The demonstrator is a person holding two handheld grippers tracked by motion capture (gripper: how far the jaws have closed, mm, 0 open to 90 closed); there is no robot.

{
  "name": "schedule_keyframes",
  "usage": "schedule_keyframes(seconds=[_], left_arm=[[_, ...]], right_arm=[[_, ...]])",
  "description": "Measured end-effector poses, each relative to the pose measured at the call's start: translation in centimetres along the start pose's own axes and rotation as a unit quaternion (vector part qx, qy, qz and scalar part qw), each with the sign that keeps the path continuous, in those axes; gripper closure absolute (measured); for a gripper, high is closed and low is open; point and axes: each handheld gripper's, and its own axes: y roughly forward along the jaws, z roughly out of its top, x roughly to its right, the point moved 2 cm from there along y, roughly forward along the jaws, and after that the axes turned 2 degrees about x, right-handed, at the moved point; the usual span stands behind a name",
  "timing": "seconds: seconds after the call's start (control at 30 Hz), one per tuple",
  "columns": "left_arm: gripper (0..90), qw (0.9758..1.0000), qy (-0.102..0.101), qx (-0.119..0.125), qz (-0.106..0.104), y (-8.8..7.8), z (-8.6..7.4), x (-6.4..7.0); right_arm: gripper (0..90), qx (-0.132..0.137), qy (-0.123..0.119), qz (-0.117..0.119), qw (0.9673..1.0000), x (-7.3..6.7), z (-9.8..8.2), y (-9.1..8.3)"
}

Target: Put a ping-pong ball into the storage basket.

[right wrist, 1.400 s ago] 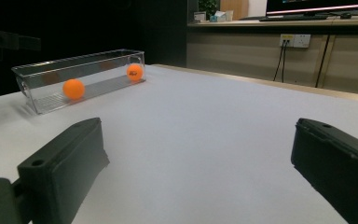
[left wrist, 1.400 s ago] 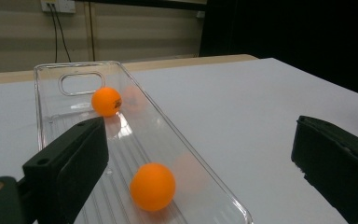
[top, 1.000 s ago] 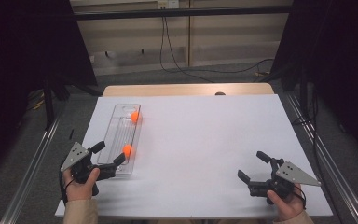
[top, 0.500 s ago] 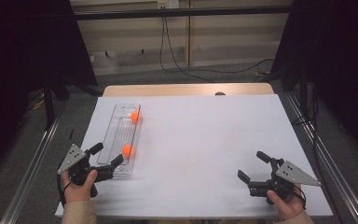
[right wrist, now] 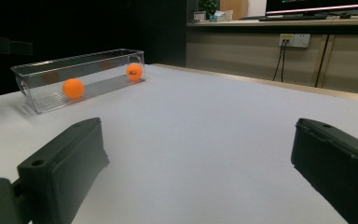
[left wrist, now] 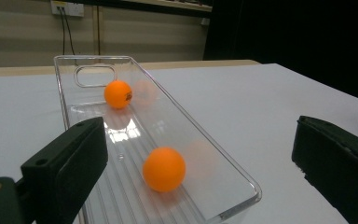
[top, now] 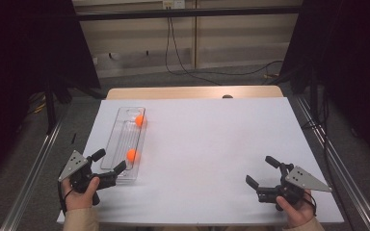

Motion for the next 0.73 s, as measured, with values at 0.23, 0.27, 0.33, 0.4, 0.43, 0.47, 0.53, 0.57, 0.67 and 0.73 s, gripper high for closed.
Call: schedule_keyframes(seconds=[0.23, 0.27, 0.33, 0.4, 0.43, 0.47, 0.53, 0.57, 0.67, 0.73], left_arm=[[3.4, 1.0, -0.001, -0.001, 0.002, -0.18, -0.26, -0.11], [3.4, 1.0, 0.001, -0.003, 0.001, -0.17, -0.27, -0.08], [3.4, 1.0, 0.002, -0.004, 0.0, -0.14, -0.28, -0.04], [3.4, 1.0, 0.003, -0.004, 0.001, -0.12, -0.28, -0.02], [3.4, 1.0, 0.003, -0.004, 0.001, -0.12, -0.28, -0.02], [3.4, 1.0, 0.003, -0.004, 0.001, -0.12, -0.27, -0.03], [3.4, 1.0, 0.003, -0.003, 0.002, -0.11, -0.26, 0.0], [3.4, 1.0, 0.004, -0.003, 0.002, -0.1, -0.26, 0.0], [3.4, 1.0, 0.005, -0.005, 0.001, -0.03, -0.28, 0.03], [3.4, 1.0, 0.006, -0.005, 0.002, -0.03, -0.28, 0.01]], right_arm=[[2.1, 0.0, 0.001, -0.002, 1.0, 0.13, -0.01, -0.05], [2.1, 0.0, 0.001, -0.002, 1.0, 0.12, -0.02, -0.03], [2.1, 0.0, 0.001, -0.001, 1.0, 0.08, -0.02, 0.01], [2.1, -0.001, -0.001, -0.001, 1.0, 0.09, -0.04, 0.03], [2.1, -0.001, -0.001, -0.001, 1.0, 0.1, -0.05, 0.03], [2.1, 0.0, 0.001, -0.002, 1.0, 0.09, -0.04, 0.02], [2.1, 0.0, 0.001, -0.002, 1.0, 0.11, -0.03, 0.0], [2.1, 0.0, 0.002, -0.002, 1.0, 0.12, -0.04, -0.01], [2.1, -0.001, 0.001, -0.002, 1.0, 0.15, -0.06, 0.04], [2.1, -0.002, 0.001, -0.002, 1.0, 0.16, -0.07, 0.06]])
